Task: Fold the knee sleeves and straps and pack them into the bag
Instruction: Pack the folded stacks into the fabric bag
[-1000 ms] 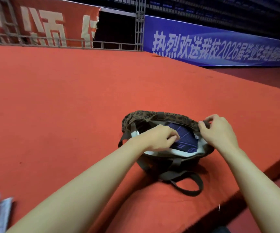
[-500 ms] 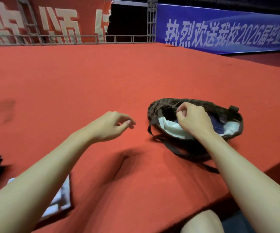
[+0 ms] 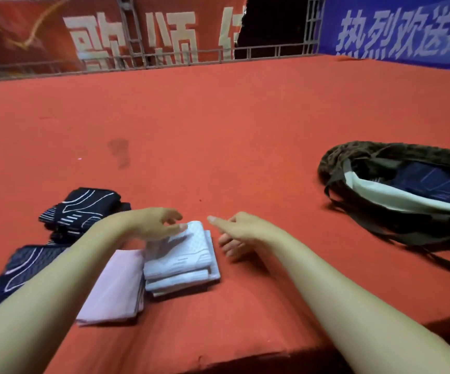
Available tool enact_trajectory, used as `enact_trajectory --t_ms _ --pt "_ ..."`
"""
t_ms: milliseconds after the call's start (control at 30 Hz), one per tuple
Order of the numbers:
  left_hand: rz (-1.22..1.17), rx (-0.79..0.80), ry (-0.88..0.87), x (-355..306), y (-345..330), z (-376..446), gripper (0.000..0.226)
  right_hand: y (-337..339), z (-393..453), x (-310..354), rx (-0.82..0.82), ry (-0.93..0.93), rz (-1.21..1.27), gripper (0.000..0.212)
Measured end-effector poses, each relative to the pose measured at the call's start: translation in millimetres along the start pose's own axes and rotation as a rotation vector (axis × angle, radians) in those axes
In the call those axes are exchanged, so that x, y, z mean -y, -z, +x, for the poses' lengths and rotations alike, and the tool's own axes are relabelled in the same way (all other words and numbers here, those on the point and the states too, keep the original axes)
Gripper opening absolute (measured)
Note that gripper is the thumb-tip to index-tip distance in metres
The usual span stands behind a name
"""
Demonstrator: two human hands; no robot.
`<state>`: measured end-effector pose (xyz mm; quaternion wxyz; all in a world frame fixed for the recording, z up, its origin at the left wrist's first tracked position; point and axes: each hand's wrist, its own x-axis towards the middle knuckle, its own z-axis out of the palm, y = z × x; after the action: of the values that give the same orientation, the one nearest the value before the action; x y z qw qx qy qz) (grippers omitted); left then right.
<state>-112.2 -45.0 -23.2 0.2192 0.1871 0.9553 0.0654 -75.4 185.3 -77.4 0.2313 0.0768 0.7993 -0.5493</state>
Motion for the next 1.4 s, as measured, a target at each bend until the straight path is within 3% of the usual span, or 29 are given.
enact_trajectory --t_ms 67,133,200,333,467,533,600,733,800,867,933,1067,1200,1233,1333,1400 --pt "0.038 0.044 0.018 11 -11 2 0.029 -19 1 1 0.066 -0.025 -0.046 0.063" --pt "0.067 0.01 -0.007 18 -19 8 0.013 -25 -1 7 0.033 -0.041 -0.205 0.056" --pt "0.037 -0.016 -0.026 20 -20 11 0.015 -26 -4 14 0.0 -0.055 -0.305 0.055" --pt "-0.008 0.028 -0.104 24 -13 16 0.012 -35 -13 20 0.036 -0.019 -0.242 0.05" --pt "-0.127 0.002 -0.134 14 -5 12 0.044 -31 -10 7 0.026 0.01 0.08 0.058" --pt "-0.307 -0.077 -0.164 7 -8 23 0.068 -15 -18 5 -0.012 0.08 0.222 0.037" --pt "-0.55 -0.12 -0.224 -5 -16 38 0.074 9 -26 3 -0.065 0.144 0.274 0.025" --pt "-0.965 -0.105 -0.347 -72 -26 41 0.064 63 -41 -8 -0.175 0.243 0.257 0.051" --pt "-1.13 0.0 -0.34 -104 -27 45 0.07 94 -52 -18 -0.257 0.281 0.261 0.048" --pt "-1.121 0.204 -0.28 -137 -18 55 0.076 126 -64 -30 -0.327 0.292 0.307 0.041" --pt "-1.107 0.231 -0.272 -172 -10 67 0.065 156 -76 -38 -0.36 0.297 0.339 0.042" --pt "-1.123 0.107 -0.37 -234 -2 94 0.055 217 -98 -41 -0.446 0.343 0.267 0.063" --pt "-1.12 0.024 -0.416 -284 14 118 0.047 277 -115 -40 -0.626 0.39 0.218 0.029" --pt "-1.079 -0.042 -0.412 -295 18 126 0.04 293 -116 -43 -0.68 0.397 0.254 0.033" --pt "-0.784 -0.339 -0.437 -315 32 158 0.024 333 -108 -56 -0.815 0.324 0.292 0.056" --pt "-0.457 -0.405 -0.493 -324 39 178 0.037 350 -100 -68 -0.857 0.236 0.25 0.042"
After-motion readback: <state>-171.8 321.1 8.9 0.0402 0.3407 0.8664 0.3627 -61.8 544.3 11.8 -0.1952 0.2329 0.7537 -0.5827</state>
